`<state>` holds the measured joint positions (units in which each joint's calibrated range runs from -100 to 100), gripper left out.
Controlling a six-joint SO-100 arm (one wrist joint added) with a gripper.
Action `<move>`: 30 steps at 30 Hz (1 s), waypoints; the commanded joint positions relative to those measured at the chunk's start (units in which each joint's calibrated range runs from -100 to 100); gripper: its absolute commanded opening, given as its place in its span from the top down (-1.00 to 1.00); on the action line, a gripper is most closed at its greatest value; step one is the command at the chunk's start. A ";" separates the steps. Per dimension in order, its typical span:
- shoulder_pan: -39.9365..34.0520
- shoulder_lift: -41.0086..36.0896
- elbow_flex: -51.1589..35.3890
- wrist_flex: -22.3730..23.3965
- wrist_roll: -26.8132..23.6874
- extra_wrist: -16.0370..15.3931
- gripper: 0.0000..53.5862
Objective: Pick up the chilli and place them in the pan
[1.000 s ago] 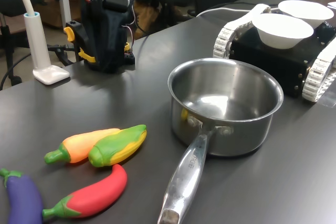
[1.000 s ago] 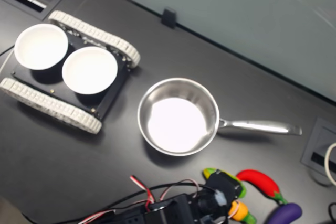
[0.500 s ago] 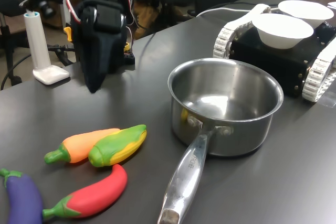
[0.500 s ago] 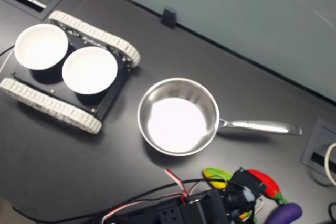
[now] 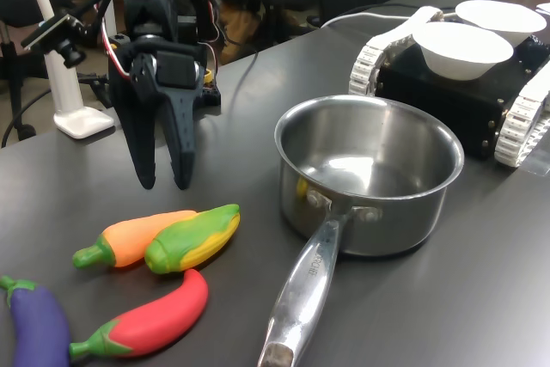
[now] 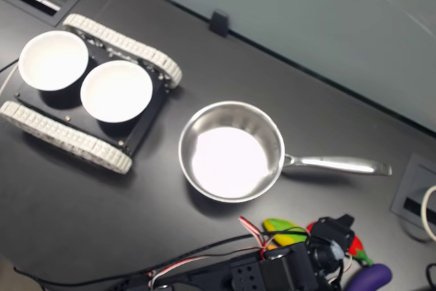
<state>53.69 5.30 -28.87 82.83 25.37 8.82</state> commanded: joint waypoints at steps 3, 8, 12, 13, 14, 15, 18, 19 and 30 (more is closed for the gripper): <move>1.36 1.32 -6.16 -2.53 2.88 -1.59 -0.02; 2.05 4.78 -7.61 -2.11 4.40 -2.18 -0.01; 2.51 8.74 -10.43 -2.02 5.18 -2.26 -0.02; 2.74 9.59 -11.07 -2.02 5.32 -2.26 -0.03; 2.97 10.43 -11.79 -2.02 5.67 -2.26 -0.04; 3.20 10.93 -12.25 -1.93 6.11 -2.26 -0.05; 3.77 13.47 -14.70 -2.11 6.89 -2.26 -0.08; 4.00 14.22 -15.16 -2.70 6.94 -2.34 -0.09; 4.69 21.82 -19.88 -3.56 7.18 -5.29 -0.08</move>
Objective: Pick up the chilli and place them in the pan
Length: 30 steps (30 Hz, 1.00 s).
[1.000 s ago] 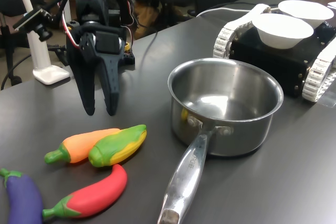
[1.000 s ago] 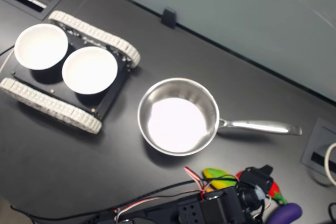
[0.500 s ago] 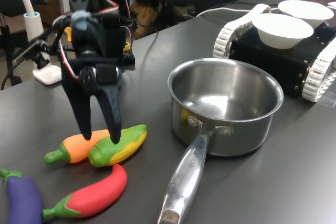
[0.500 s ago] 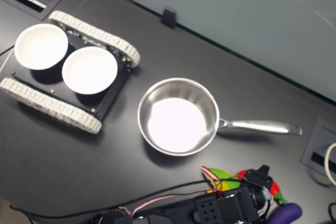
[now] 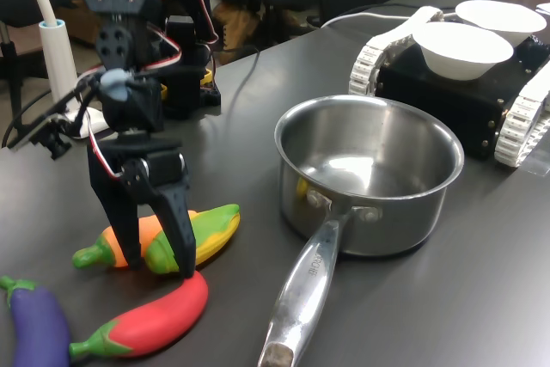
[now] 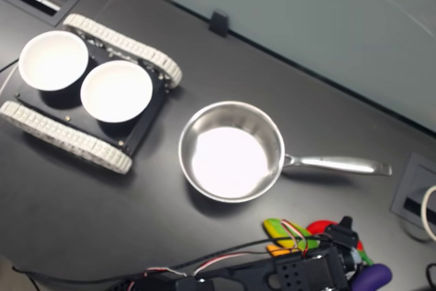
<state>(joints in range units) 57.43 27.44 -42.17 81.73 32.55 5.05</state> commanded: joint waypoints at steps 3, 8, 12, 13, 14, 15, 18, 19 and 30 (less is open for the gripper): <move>0.49 1.79 -8.40 -2.11 -0.44 -1.69 -0.07; -0.43 4.32 -9.21 -2.45 -1.76 -2.19 -0.05; -1.23 6.17 -9.94 -2.45 -2.54 -2.45 -0.03; -1.58 6.68 -10.21 -2.45 -2.64 -2.45 -0.03; -1.81 7.02 -10.21 -2.45 -2.78 -2.53 -0.03; -2.04 7.52 -10.30 -2.45 -2.98 -2.53 -0.02; -2.61 8.54 -10.58 -2.37 -3.37 -2.53 -0.01; -2.72 8.79 -10.58 -2.37 -3.47 -2.53 -0.01; -2.38 12.42 -13.39 -2.54 -4.05 -2.45 0.10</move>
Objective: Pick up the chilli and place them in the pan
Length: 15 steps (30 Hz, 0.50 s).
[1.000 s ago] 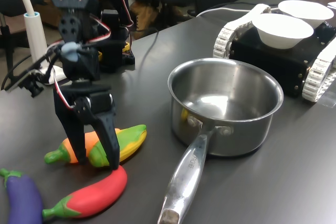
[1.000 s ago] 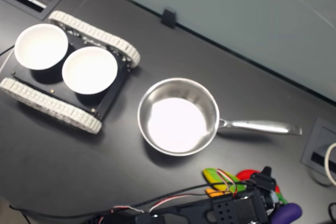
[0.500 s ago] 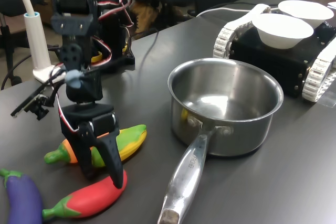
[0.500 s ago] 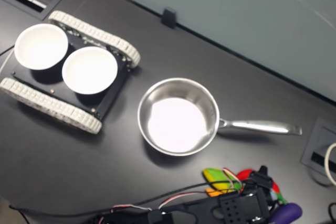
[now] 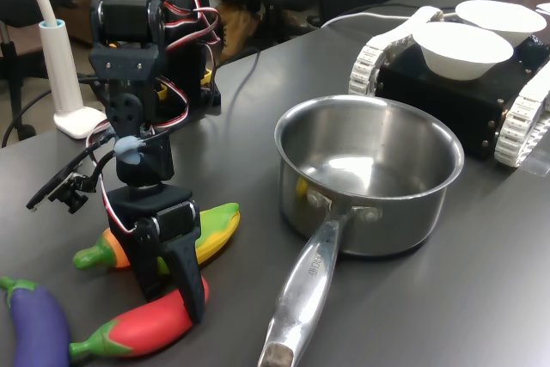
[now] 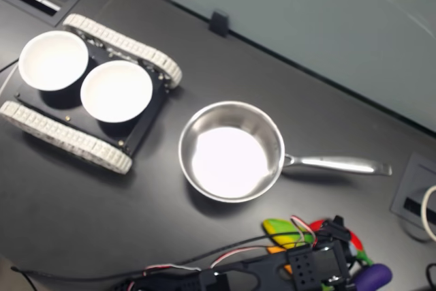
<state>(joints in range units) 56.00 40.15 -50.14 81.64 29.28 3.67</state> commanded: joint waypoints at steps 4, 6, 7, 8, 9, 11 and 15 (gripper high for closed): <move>-0.72 1.90 -6.88 -2.45 -0.88 -0.90 0.11; -0.61 2.15 -7.07 -2.45 -0.88 -0.90 0.13; -0.61 2.15 -7.07 -2.45 -0.98 -0.90 0.15; -0.61 2.15 -7.07 -2.37 -0.98 -0.90 0.18; -0.61 2.07 -6.97 -2.37 -0.93 -0.90 0.21; -0.61 1.90 -6.97 -2.45 -1.07 -0.82 0.32; -0.72 1.56 -6.70 -2.45 -1.03 -0.82 0.62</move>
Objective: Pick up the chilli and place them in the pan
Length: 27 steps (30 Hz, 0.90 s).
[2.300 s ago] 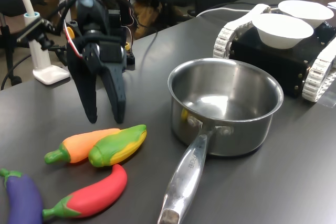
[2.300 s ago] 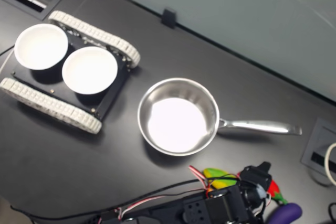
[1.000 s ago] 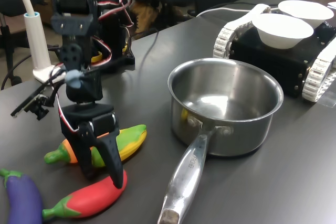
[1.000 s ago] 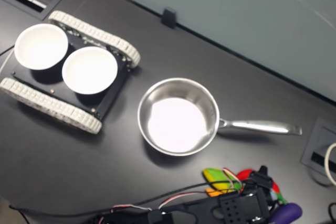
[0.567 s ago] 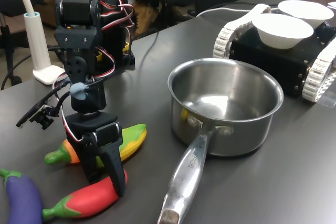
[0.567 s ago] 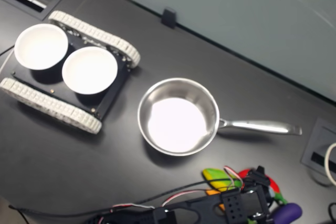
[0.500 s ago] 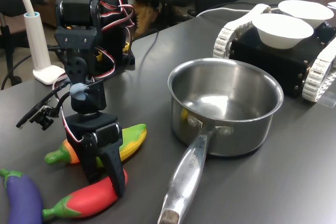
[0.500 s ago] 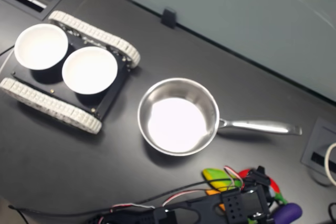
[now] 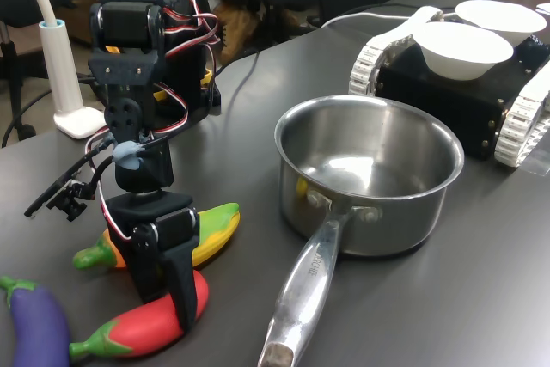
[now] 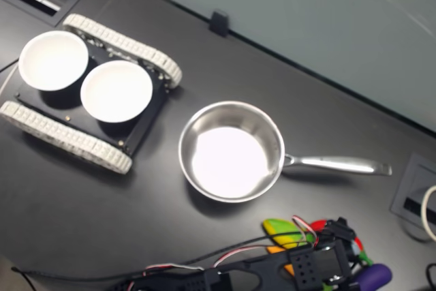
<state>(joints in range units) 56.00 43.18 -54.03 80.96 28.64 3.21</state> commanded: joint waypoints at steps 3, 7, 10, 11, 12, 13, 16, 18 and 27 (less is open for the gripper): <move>-0.84 -2.23 -2.36 -1.77 -0.54 -0.27 0.82; -0.95 -2.90 -1.90 -1.77 -0.78 -0.27 1.00; -1.06 -3.49 -1.45 -1.77 -0.68 -0.19 1.00; -1.06 -3.75 -1.45 -1.77 -0.73 -0.02 1.00; -1.06 -4.08 -1.45 -1.77 -0.78 0.06 1.00; -1.06 -4.51 -1.36 -1.69 -0.78 0.15 1.00; -1.18 -5.77 -0.90 -1.51 -0.88 0.32 1.00; -1.18 -6.87 -0.54 -1.51 -1.07 0.32 1.00; 0.89 -14.21 -1.45 -2.45 -0.15 0.40 1.00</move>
<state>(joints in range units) 55.34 39.48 -52.58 80.62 27.62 3.31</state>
